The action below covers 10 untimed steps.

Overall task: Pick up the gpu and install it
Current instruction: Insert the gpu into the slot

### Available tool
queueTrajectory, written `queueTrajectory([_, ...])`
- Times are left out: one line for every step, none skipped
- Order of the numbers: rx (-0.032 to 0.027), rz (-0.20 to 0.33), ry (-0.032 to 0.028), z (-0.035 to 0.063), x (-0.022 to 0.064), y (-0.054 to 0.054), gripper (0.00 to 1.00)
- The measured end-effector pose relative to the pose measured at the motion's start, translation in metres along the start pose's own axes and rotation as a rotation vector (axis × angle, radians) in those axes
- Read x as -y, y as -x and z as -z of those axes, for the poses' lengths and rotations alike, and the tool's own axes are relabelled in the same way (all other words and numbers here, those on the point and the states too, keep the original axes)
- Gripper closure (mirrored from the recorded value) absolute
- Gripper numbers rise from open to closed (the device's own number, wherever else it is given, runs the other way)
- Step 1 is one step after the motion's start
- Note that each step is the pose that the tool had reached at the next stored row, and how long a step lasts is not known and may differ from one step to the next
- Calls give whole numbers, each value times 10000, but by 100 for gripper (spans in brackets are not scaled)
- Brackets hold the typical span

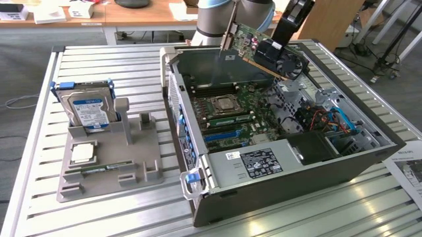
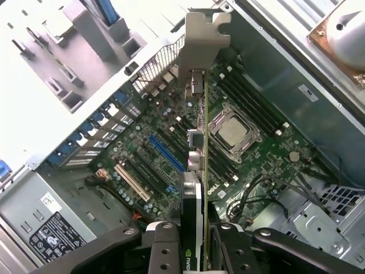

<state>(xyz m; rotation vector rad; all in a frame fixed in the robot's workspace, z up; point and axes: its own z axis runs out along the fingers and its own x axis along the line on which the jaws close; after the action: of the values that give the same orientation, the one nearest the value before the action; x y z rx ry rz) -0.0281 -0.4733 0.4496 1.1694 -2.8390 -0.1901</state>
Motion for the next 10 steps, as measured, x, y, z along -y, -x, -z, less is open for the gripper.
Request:
queueTrajectory([15, 125, -3, 0, 0, 0, 73])
queueTrajectory([30, 261, -5, 0, 0, 0, 73])
queueTrajectory([42, 388, -8, 0, 0, 0, 73])
queueTrajectory([56, 515, -14, 0, 0, 0, 73])
queueTrajectory([68, 641, -20, 0, 0, 0, 73])
queueTrajectory([78, 773, -25, 0, 0, 0, 73])
queueTrajectory([86, 904, -33, 0, 0, 0, 73])
queueTrajectory([93, 1037, -40, 0, 0, 0, 73])
queueTrajectory([99, 1172, -52, 0, 0, 0, 73])
queueTrajectory([110, 1320, -73, 0, 0, -1, 73])
